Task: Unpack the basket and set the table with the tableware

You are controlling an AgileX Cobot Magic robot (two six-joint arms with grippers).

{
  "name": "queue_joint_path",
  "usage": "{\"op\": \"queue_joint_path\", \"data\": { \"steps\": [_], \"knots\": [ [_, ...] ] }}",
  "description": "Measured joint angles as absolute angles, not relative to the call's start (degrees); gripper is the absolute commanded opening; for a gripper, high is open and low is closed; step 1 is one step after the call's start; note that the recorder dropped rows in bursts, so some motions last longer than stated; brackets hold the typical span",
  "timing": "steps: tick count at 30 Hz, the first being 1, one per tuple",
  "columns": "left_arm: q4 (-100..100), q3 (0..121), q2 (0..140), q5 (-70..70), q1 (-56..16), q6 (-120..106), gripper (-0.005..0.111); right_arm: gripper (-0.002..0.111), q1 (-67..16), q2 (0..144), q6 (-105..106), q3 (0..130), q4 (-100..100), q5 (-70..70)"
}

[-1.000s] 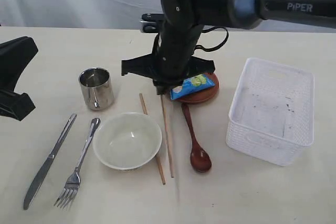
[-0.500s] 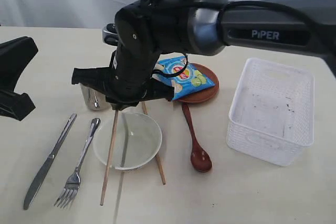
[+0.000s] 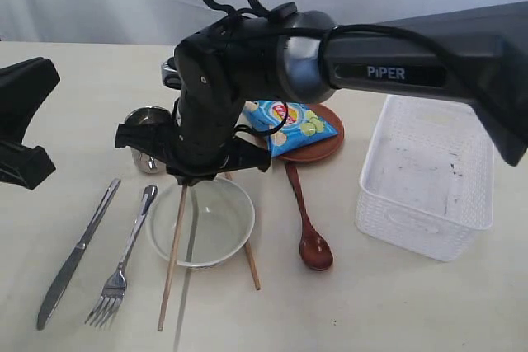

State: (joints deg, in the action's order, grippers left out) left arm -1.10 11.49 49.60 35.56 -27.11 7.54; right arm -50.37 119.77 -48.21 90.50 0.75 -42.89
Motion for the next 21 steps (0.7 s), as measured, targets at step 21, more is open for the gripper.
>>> {"op": "queue_joint_path", "data": {
  "steps": [21],
  "knots": [
    [-1.10, 11.49, 49.60, 35.56, -27.11, 7.54, 0.000, 0.000, -50.37, 119.77, -48.64, 90.50, 3.60, -45.26]
  ]
}}
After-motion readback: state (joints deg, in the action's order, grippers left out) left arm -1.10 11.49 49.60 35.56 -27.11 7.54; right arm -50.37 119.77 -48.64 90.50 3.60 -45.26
